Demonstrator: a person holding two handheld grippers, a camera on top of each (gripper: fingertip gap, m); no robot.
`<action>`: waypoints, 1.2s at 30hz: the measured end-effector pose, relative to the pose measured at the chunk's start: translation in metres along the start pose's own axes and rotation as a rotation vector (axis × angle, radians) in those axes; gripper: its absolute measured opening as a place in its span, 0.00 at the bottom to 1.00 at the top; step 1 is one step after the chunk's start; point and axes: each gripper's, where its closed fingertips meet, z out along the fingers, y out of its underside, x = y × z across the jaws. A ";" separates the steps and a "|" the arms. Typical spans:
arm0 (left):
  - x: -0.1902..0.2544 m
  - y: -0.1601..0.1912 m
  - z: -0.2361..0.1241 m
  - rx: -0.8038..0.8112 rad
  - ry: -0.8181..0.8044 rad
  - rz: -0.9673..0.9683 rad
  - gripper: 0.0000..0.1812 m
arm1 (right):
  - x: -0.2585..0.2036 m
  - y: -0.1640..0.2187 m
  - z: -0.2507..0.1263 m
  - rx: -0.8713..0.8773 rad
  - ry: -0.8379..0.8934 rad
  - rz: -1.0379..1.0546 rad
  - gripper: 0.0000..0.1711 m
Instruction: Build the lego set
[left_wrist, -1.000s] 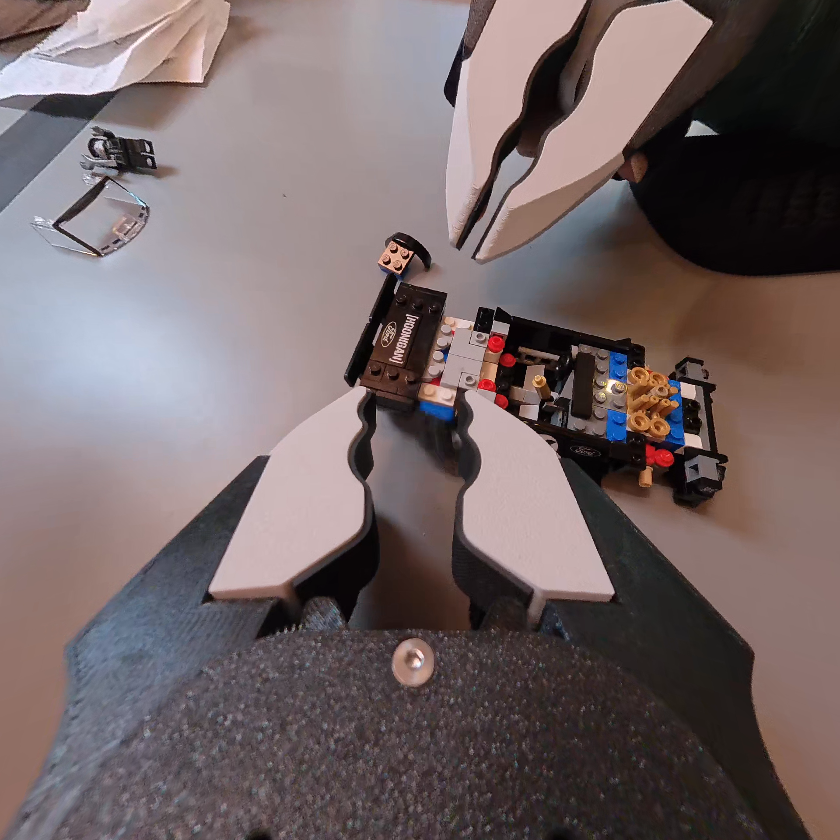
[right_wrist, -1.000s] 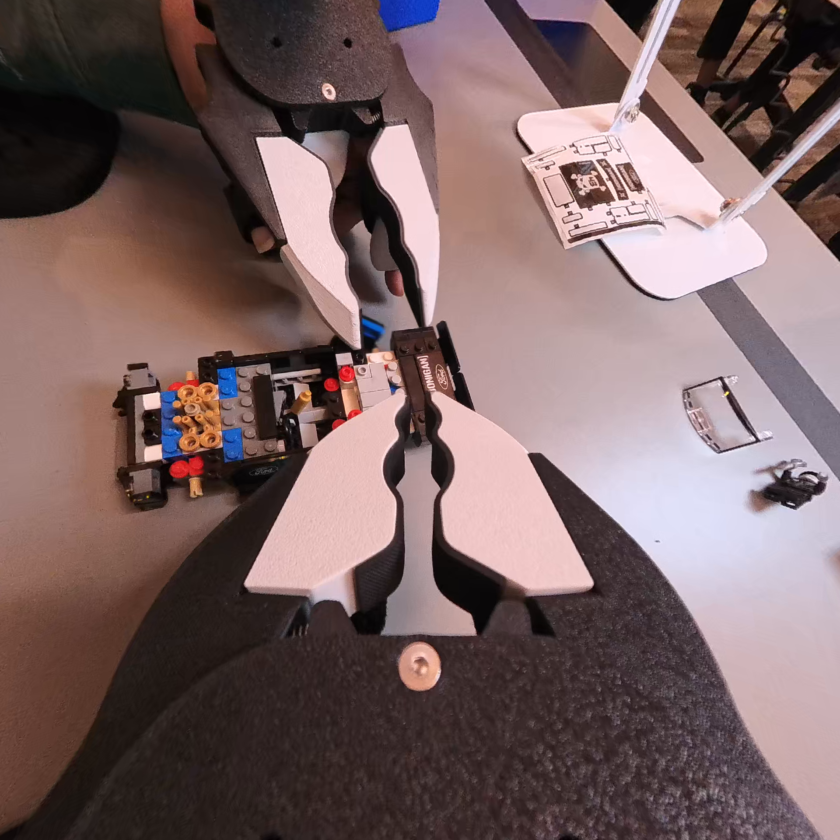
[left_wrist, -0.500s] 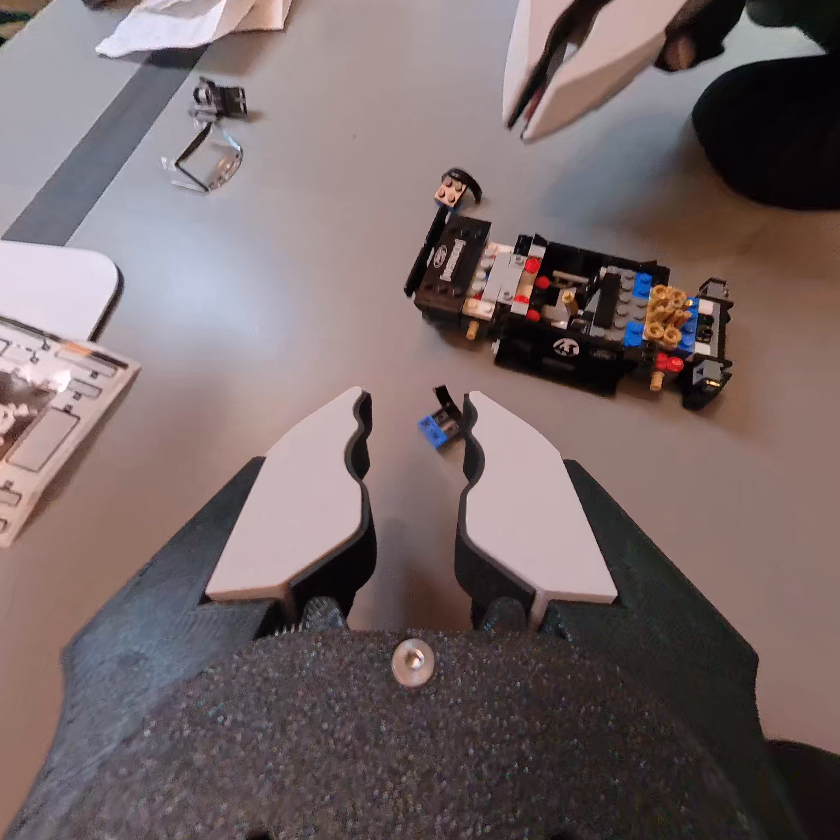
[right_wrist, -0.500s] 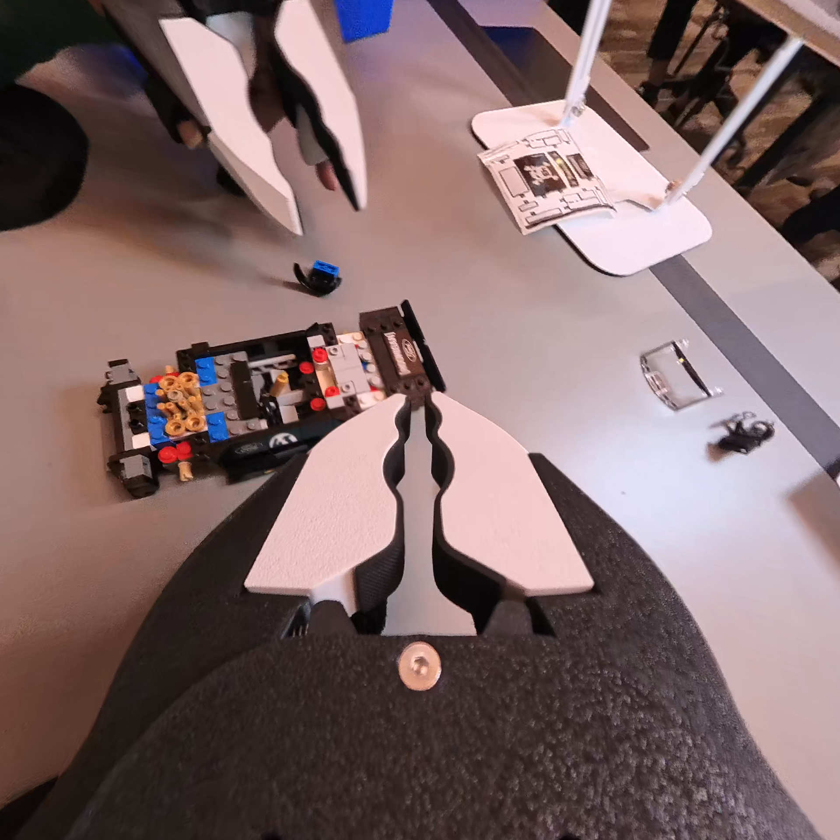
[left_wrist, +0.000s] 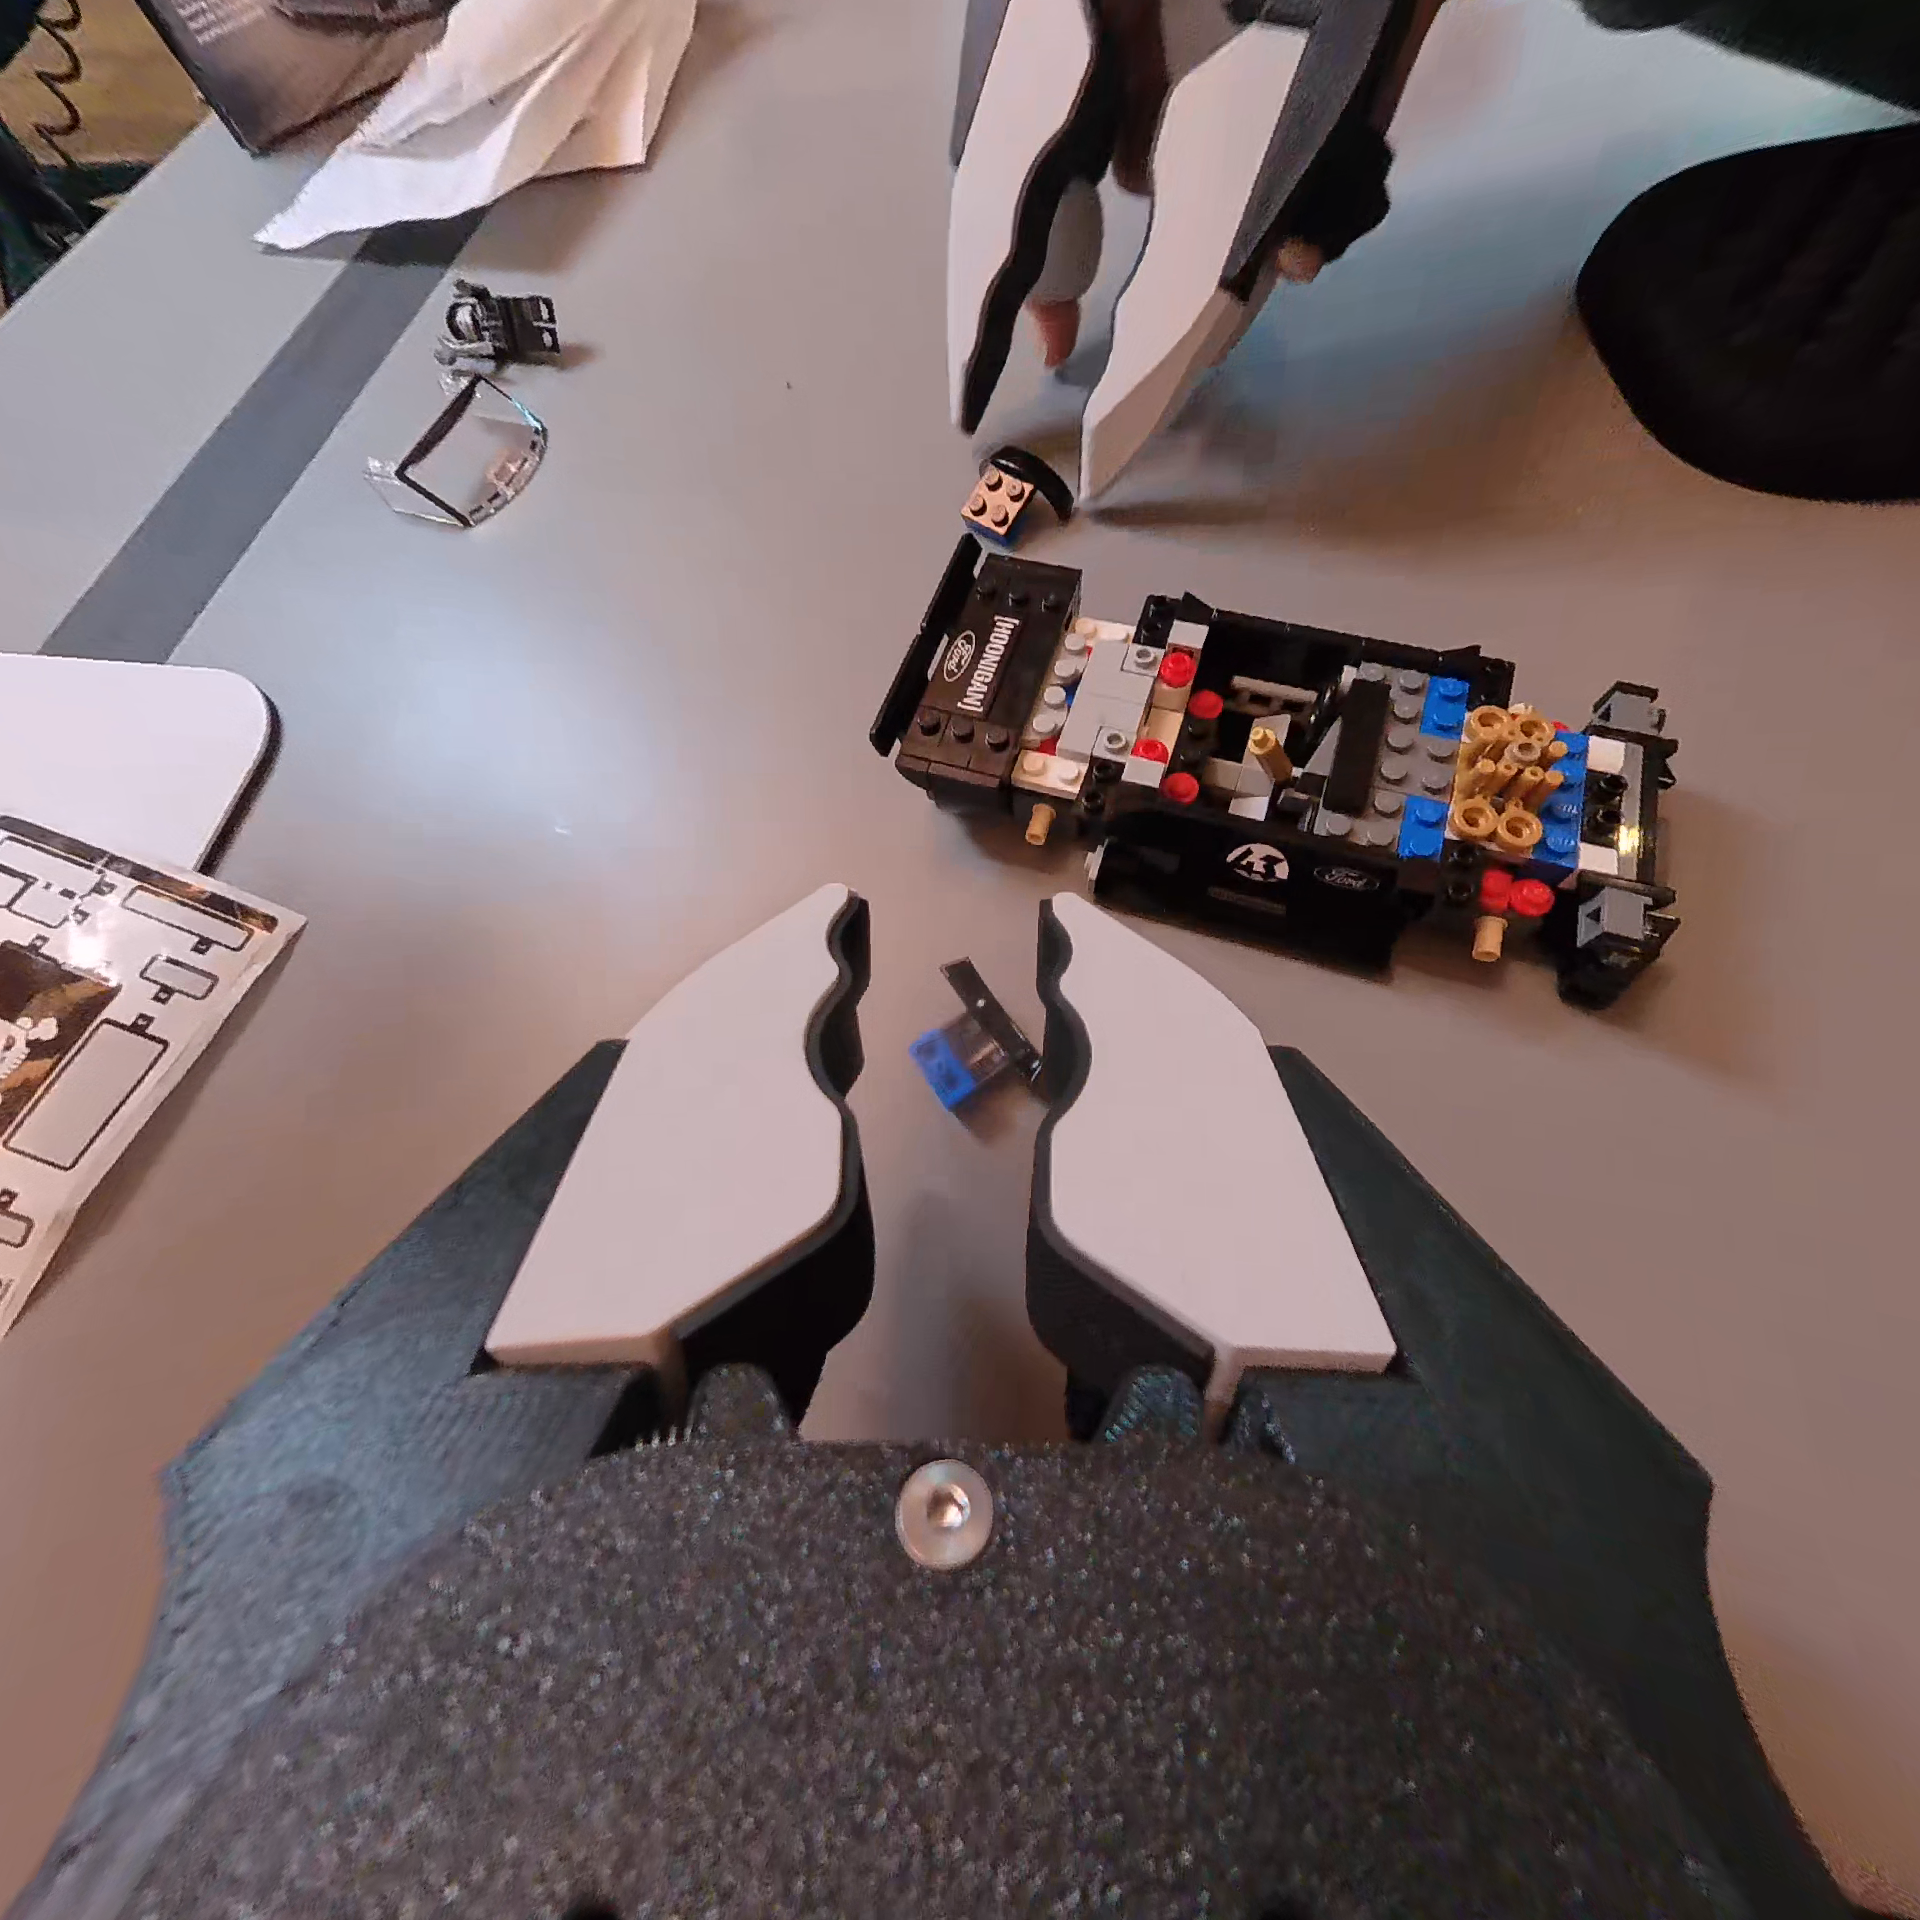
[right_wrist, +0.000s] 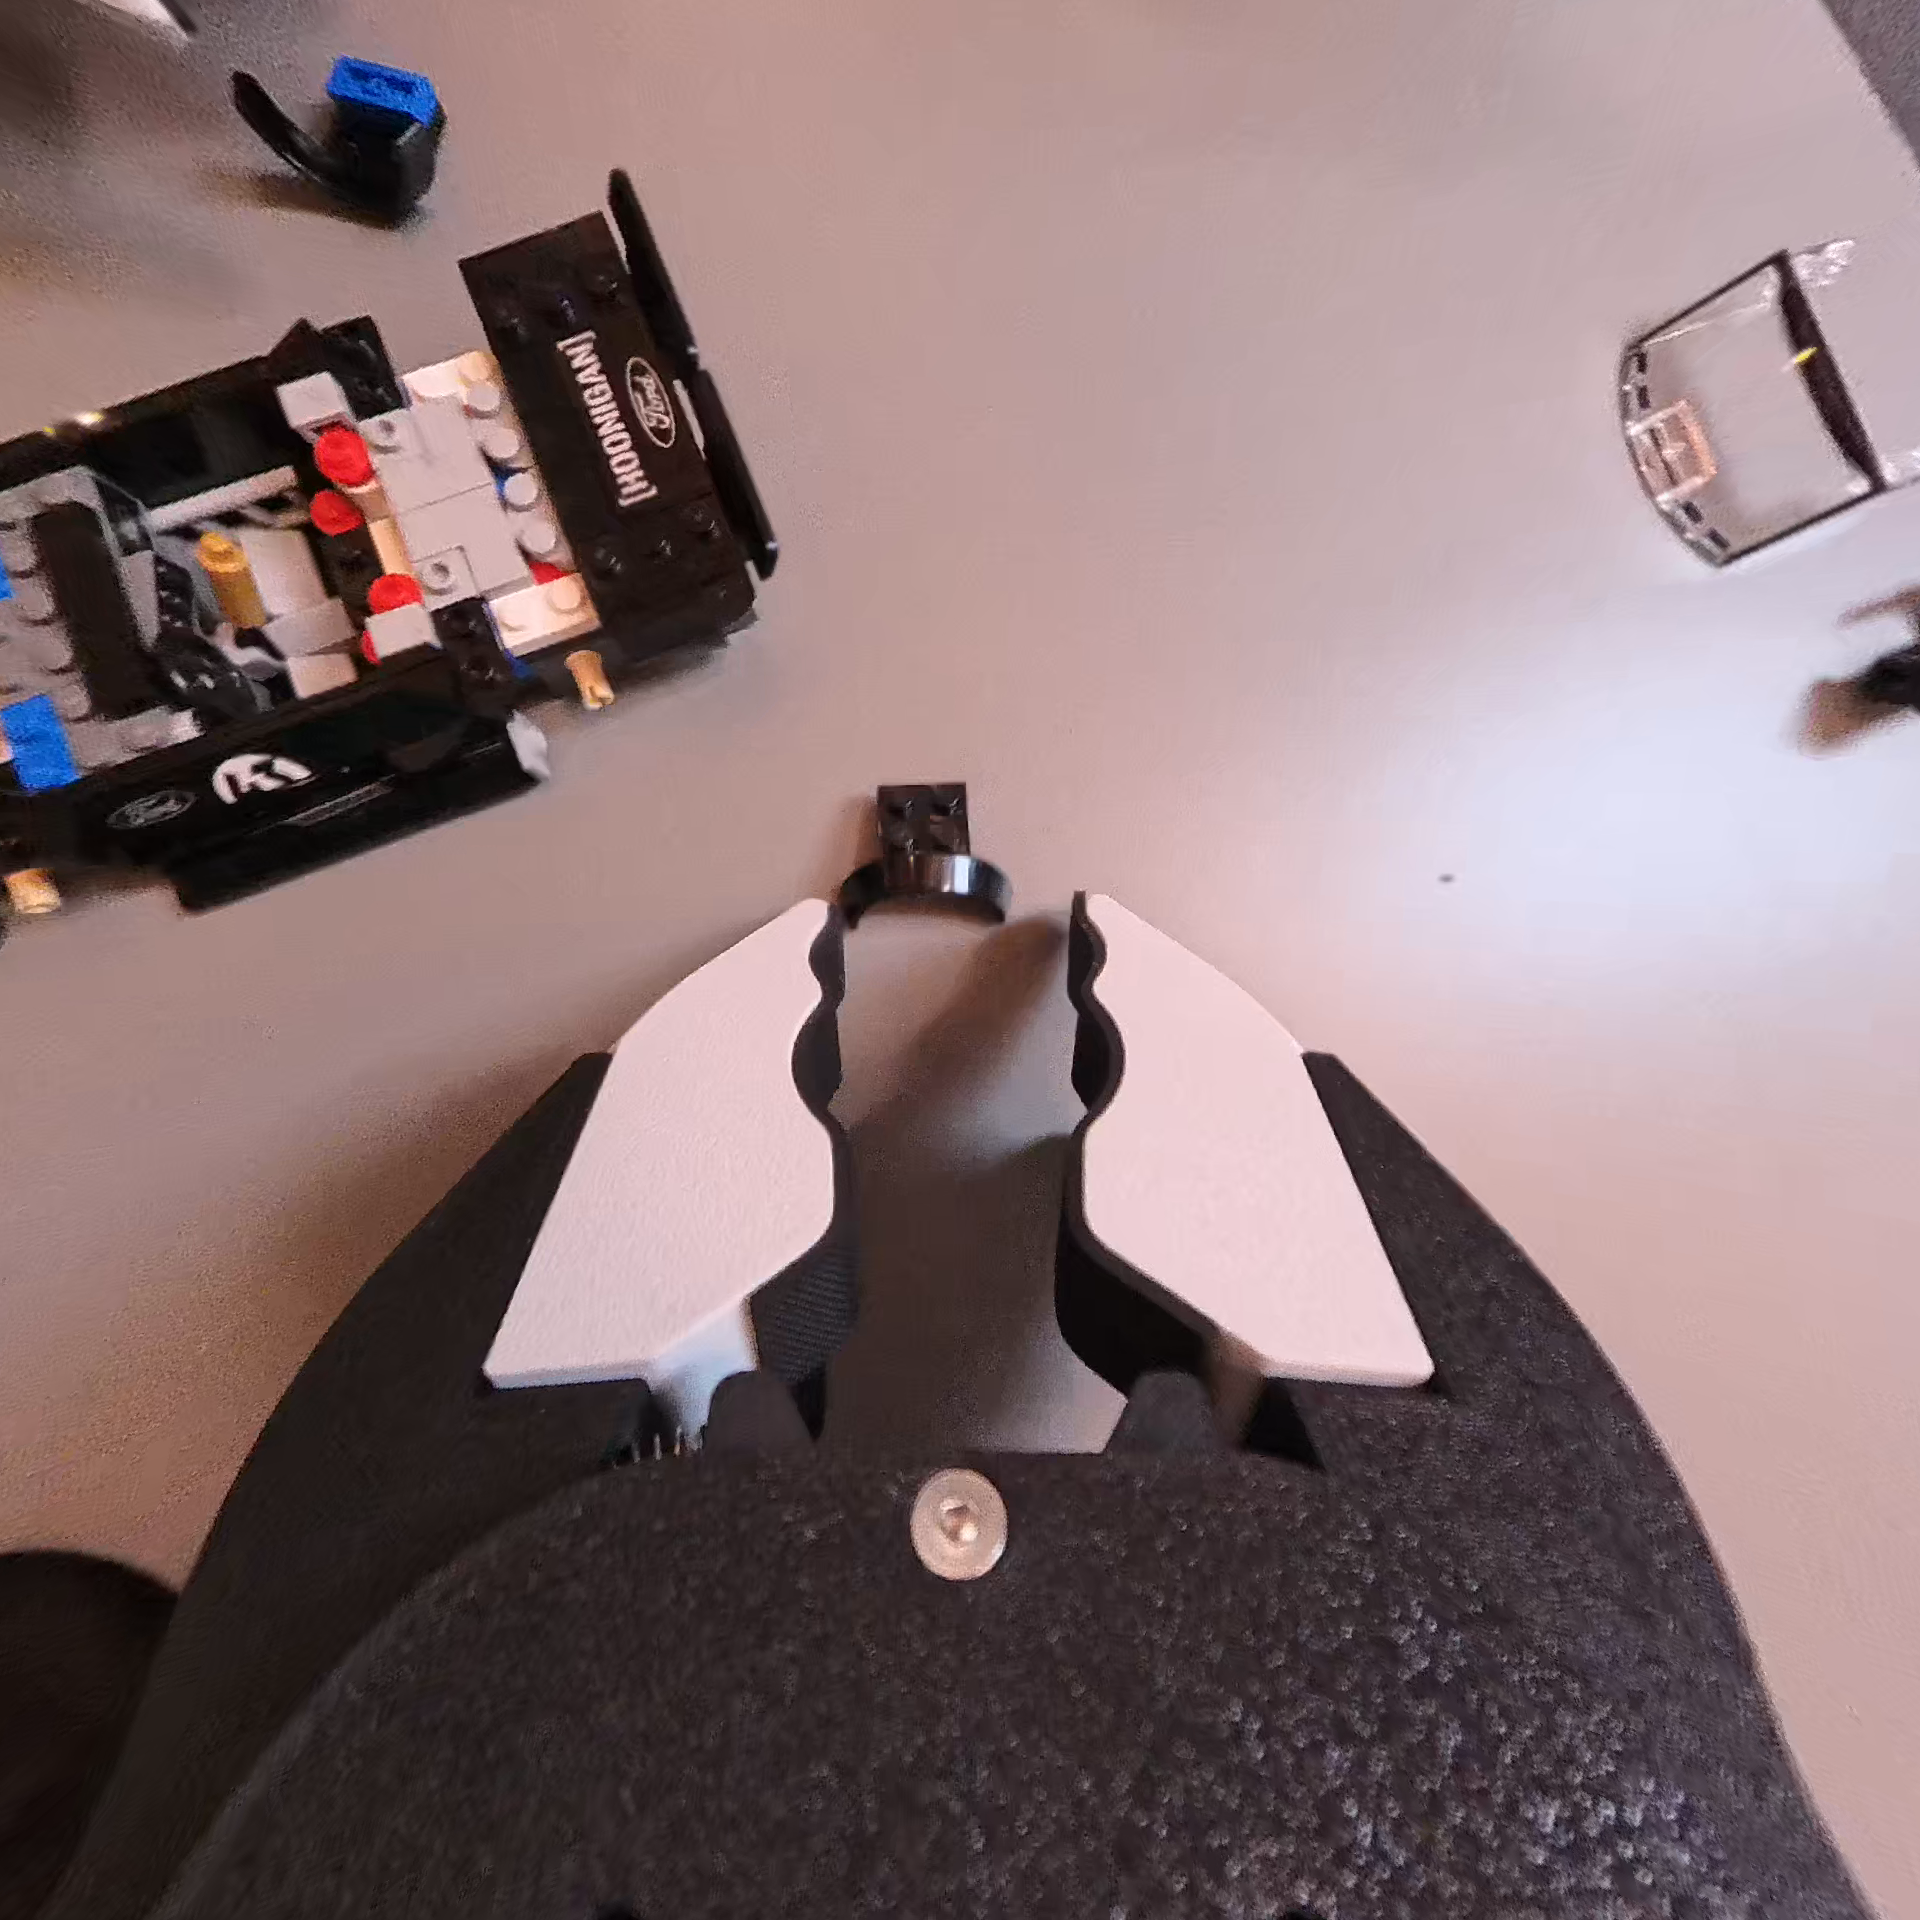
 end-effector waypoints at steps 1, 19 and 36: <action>0.000 0.000 0.000 0.005 -0.007 -0.002 0.17 | 0.001 -0.002 0.003 -0.010 -0.003 -0.007 0.24; 0.022 -0.027 0.015 0.073 0.075 -0.002 0.15 | -0.060 -0.039 -0.008 0.151 -0.166 -0.267 0.17; 0.035 -0.001 0.032 -0.081 0.155 -0.023 0.17 | -0.060 -0.028 0.004 0.095 -0.115 -0.236 0.17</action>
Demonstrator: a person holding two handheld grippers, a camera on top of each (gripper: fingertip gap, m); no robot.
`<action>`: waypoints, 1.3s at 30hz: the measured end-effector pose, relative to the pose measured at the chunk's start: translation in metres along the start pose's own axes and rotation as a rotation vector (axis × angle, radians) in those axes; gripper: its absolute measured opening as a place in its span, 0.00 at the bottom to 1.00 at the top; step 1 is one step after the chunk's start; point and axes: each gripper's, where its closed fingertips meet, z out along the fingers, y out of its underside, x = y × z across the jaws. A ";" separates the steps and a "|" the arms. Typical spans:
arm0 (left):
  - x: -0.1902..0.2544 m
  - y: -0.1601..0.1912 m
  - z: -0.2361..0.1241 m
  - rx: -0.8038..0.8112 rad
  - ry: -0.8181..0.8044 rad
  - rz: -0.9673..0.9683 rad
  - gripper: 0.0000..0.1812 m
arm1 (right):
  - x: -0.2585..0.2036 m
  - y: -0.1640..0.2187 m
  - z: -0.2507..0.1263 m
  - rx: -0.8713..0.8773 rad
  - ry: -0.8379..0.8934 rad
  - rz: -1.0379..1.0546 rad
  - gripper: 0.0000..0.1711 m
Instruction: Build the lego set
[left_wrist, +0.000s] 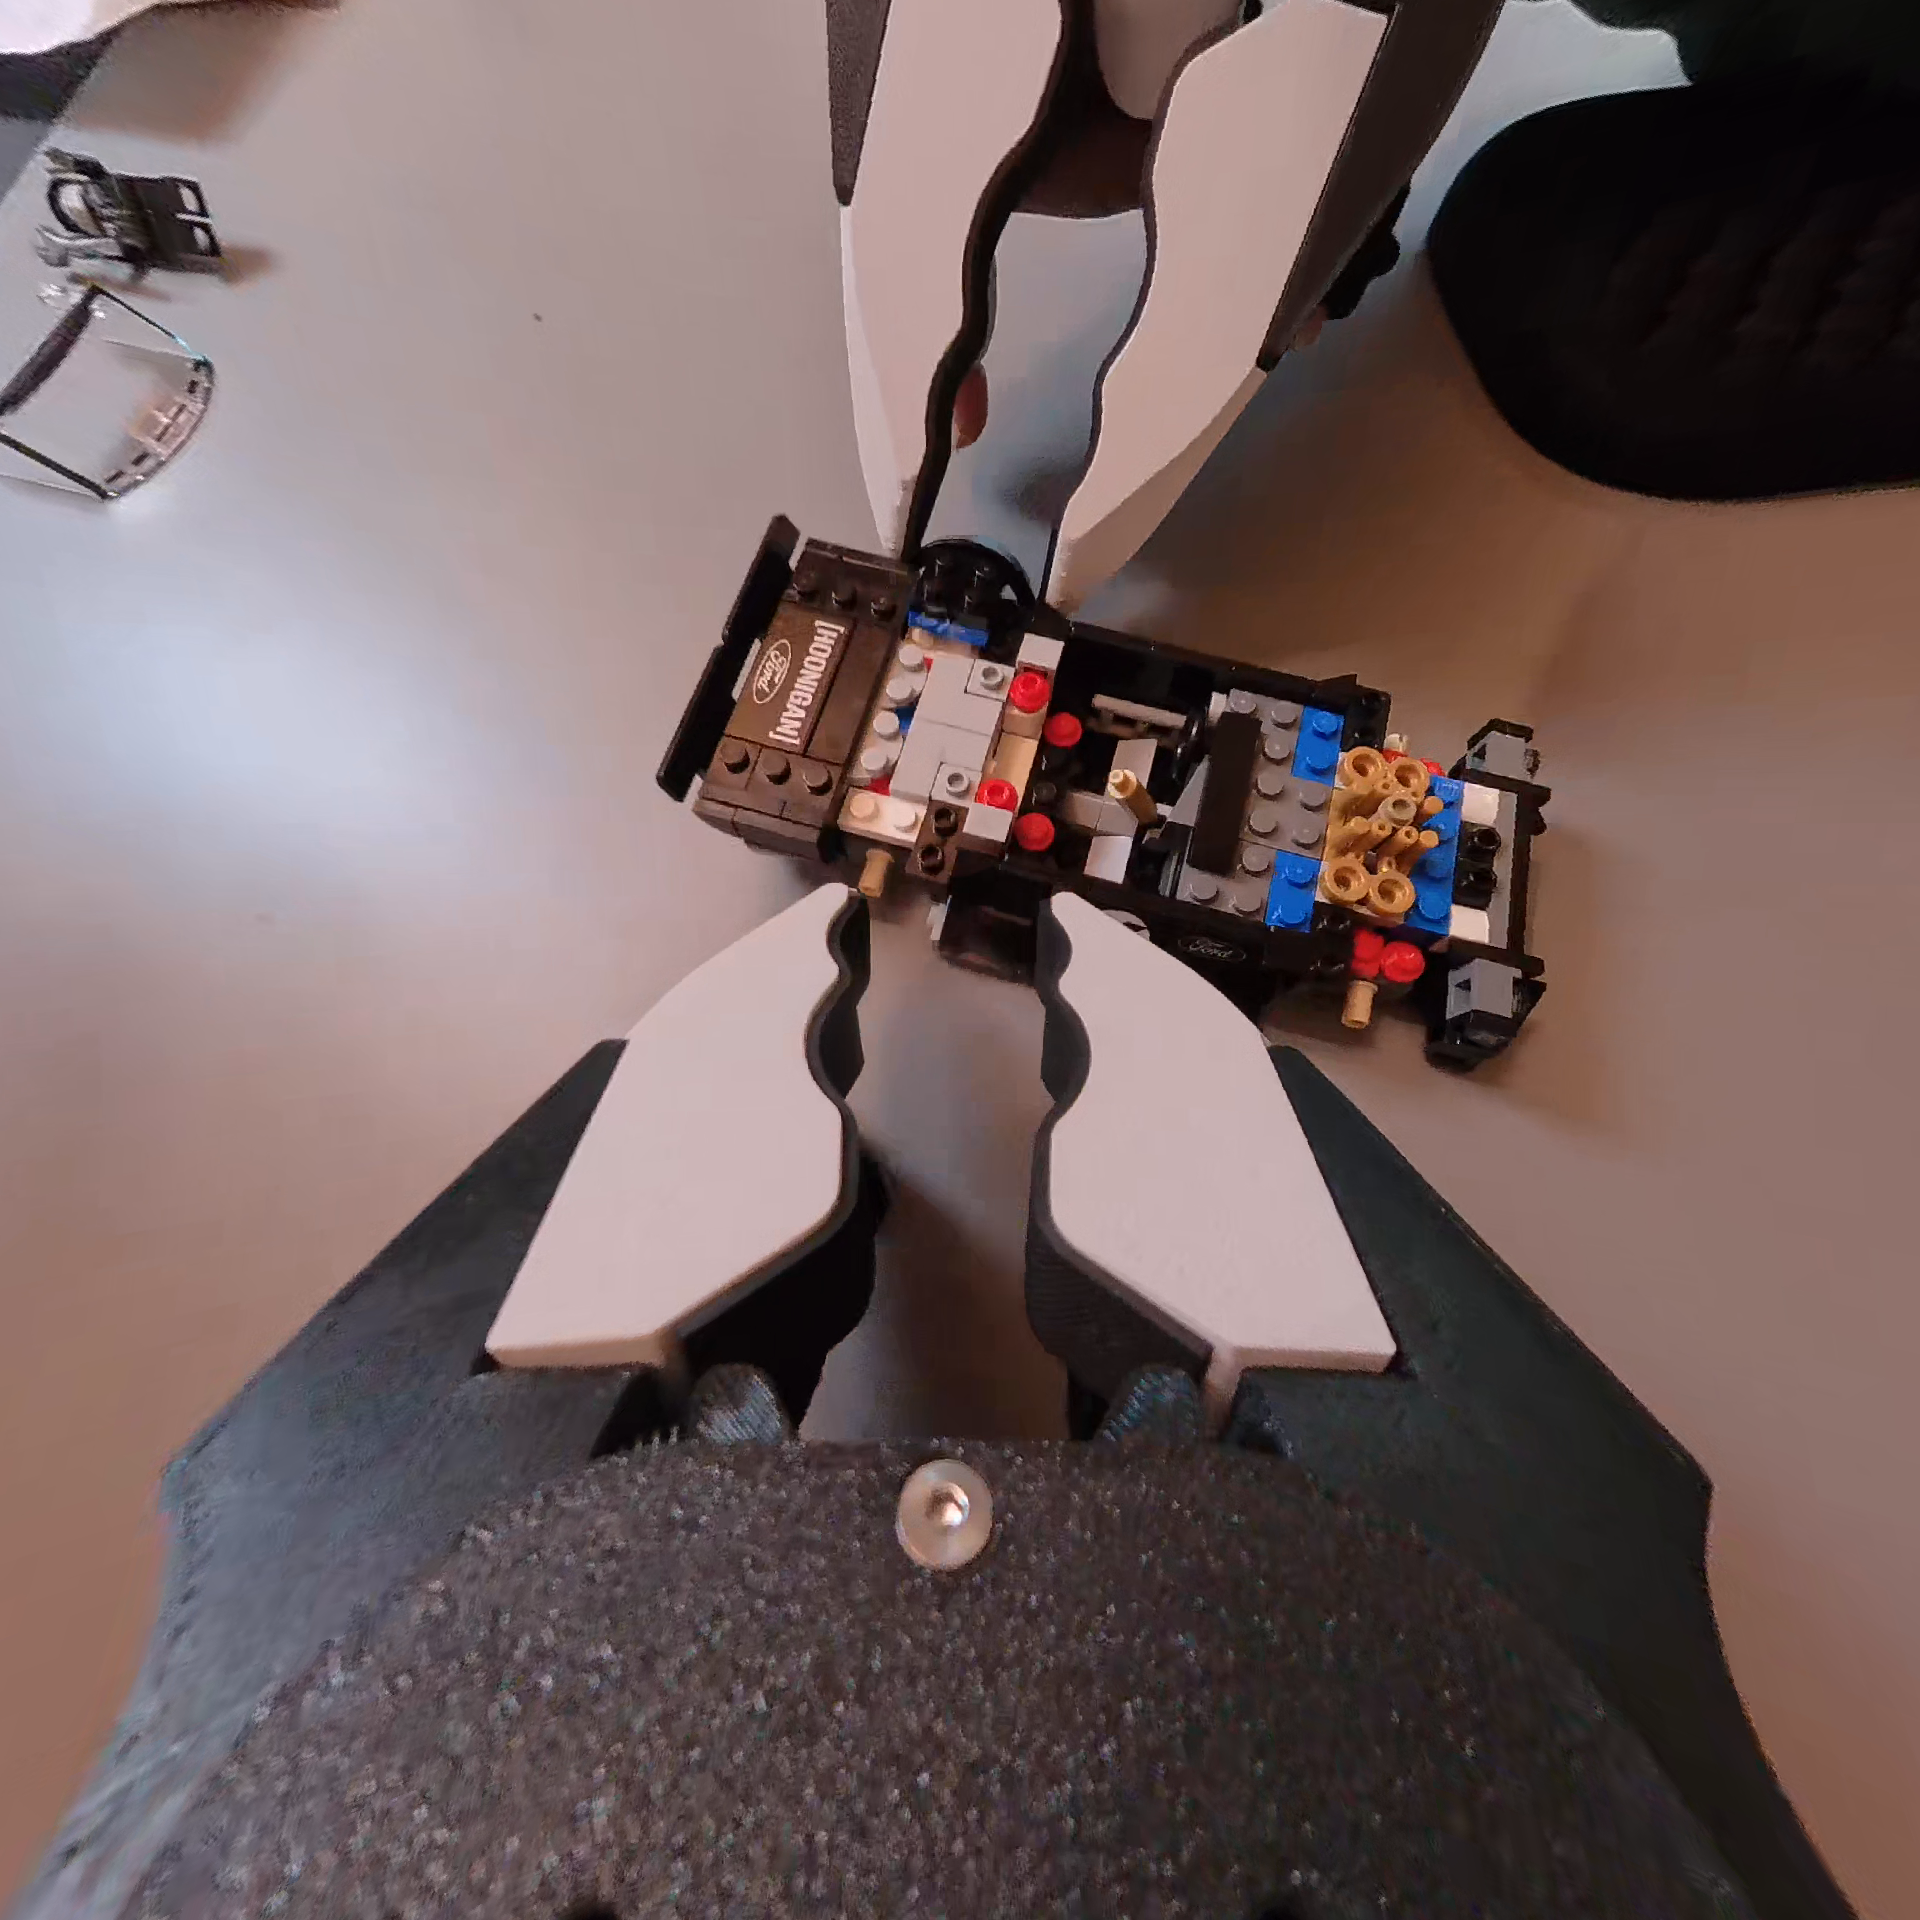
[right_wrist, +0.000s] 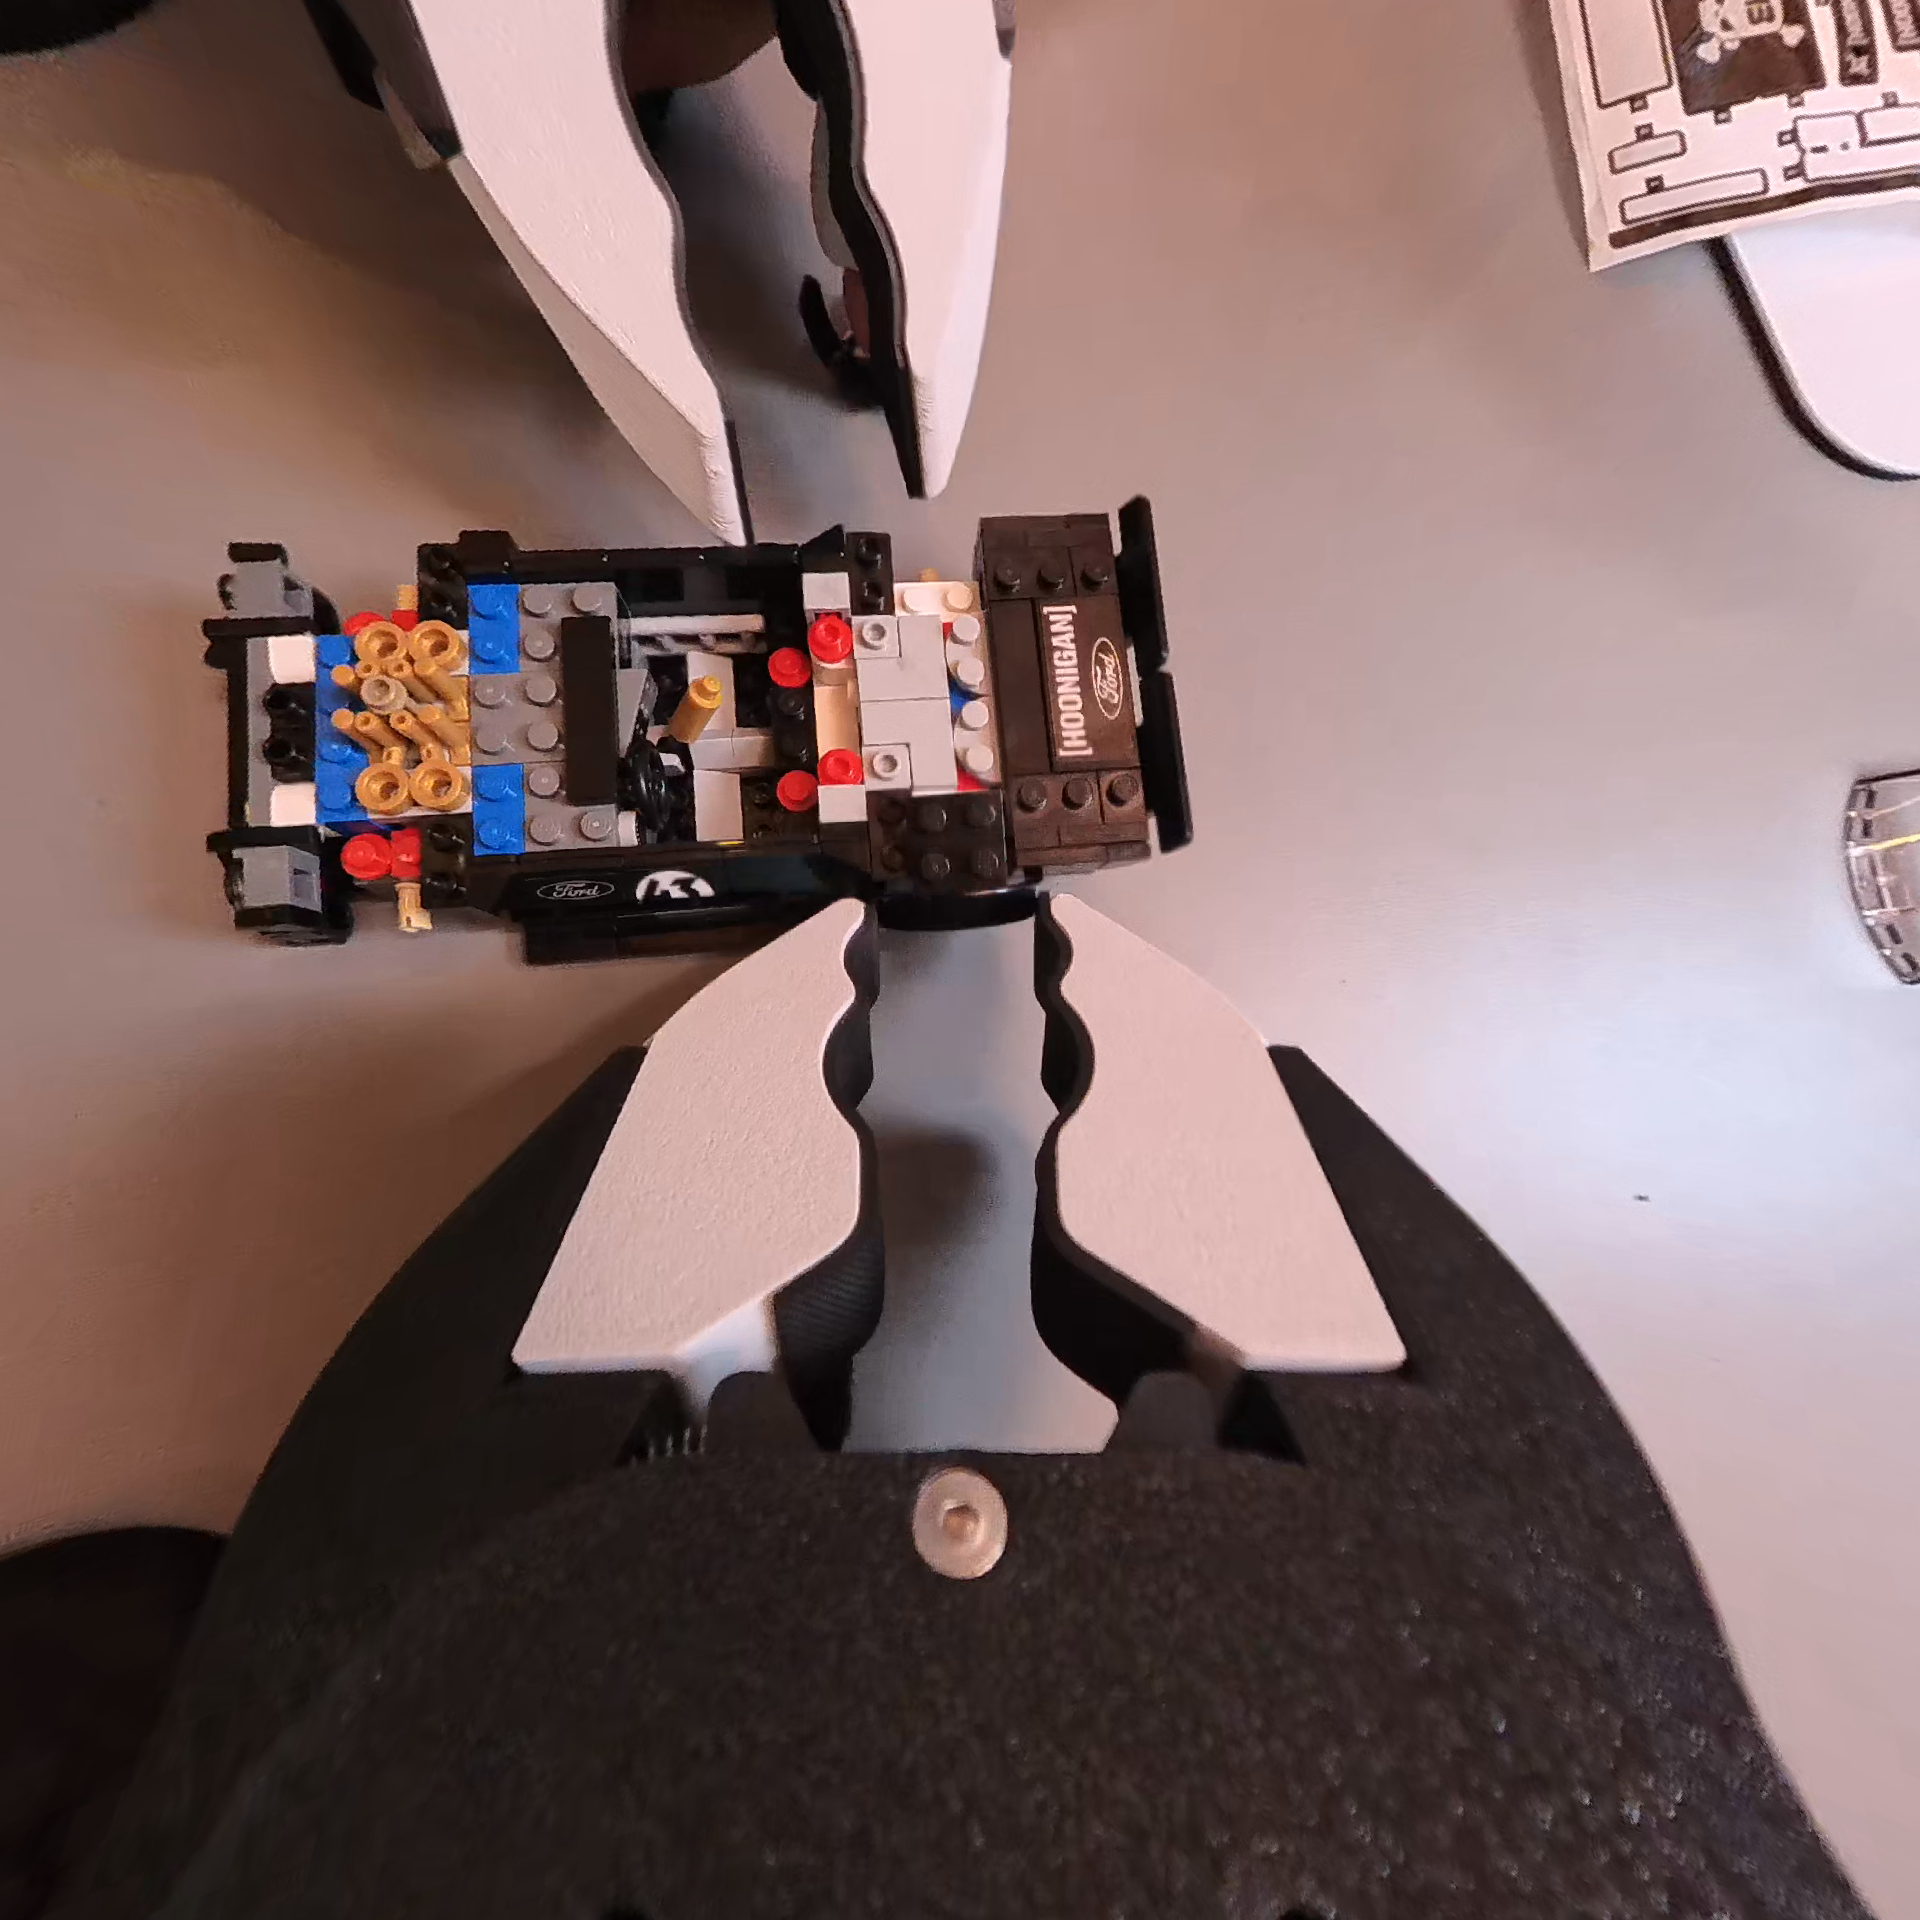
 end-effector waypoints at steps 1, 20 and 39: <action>0.000 0.000 0.001 -0.003 0.012 -0.001 0.17 | 0.000 0.001 0.000 -0.006 0.007 0.004 0.17; -0.017 -0.027 0.002 0.086 -0.067 0.080 0.15 | -0.016 0.020 -0.015 -0.053 0.191 0.287 0.16; 0.004 -0.044 0.011 -0.014 -0.039 0.174 0.08 | -0.016 0.018 -0.013 -0.157 0.175 0.175 0.16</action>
